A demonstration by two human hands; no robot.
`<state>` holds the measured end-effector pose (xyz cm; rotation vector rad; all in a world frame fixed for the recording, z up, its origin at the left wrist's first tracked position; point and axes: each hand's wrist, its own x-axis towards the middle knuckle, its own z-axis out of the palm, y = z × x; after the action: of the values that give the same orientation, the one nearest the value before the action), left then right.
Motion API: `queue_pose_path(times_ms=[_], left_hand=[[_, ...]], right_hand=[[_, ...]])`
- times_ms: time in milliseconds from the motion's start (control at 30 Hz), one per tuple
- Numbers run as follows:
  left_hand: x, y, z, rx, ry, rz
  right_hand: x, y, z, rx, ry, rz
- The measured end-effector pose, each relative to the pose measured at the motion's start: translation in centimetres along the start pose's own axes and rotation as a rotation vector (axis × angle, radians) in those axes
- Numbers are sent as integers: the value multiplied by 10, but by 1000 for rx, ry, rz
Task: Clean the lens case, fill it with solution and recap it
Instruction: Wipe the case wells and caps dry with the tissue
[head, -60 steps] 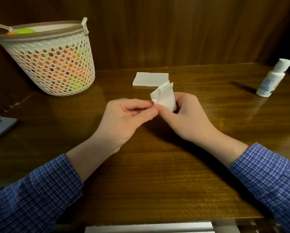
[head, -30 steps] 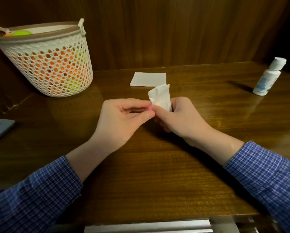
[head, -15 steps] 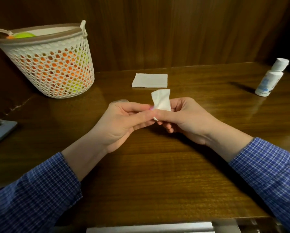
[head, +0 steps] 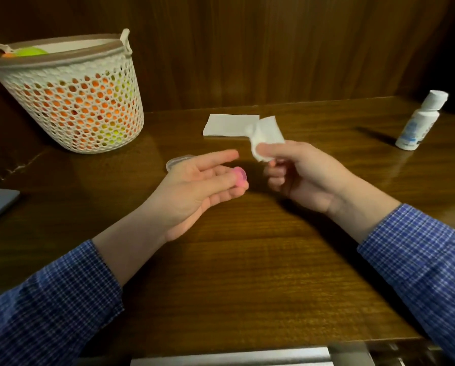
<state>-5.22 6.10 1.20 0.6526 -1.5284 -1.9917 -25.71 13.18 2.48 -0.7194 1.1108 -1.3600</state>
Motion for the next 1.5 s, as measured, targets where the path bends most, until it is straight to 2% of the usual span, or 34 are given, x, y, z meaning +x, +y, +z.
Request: queue_pose_path(times_ms=[100, 200, 333, 467, 600, 767, 900, 967, 1033, 1100, 1133, 1300, 1500], left_hand=[[-4, -6, 5, 274, -36, 2], [-4, -10, 10, 490, -58, 11], [-9, -16, 15, 865, 36, 184], [-12, -18, 17, 1141, 84, 327], [-13, -15, 11, 1218, 105, 326], [-13, -13, 5, 1337, 35, 335], [-14, -6, 0, 1322, -34, 388], [-14, 3, -7, 1252, 60, 425], [-10, 14, -21, 1174, 252, 470], [-6, 23, -38, 1081, 369, 389], [-4, 25, -45, 1052, 365, 320], [5, 16, -46, 1214, 192, 143], [20, 6, -39, 1284, 165, 115]], right_hand=[[5, -3, -6, 64, 163, 67], [8, -1, -6, 71, 192, 93], [11, 0, -6, 71, 208, 103], [13, 1, -6, 44, 221, 98], [12, 0, -6, 33, 221, 93], [11, 1, -6, 27, 215, 98], [13, 2, -9, -3, 175, 91], [13, 4, -9, -19, 150, 87], [13, 4, -10, -32, 152, 76], [13, 3, -10, -85, 182, 62], [13, 2, -9, -141, 196, 56], [23, 5, -1, -496, 180, -10], [44, 16, 18, -688, 164, -93]])
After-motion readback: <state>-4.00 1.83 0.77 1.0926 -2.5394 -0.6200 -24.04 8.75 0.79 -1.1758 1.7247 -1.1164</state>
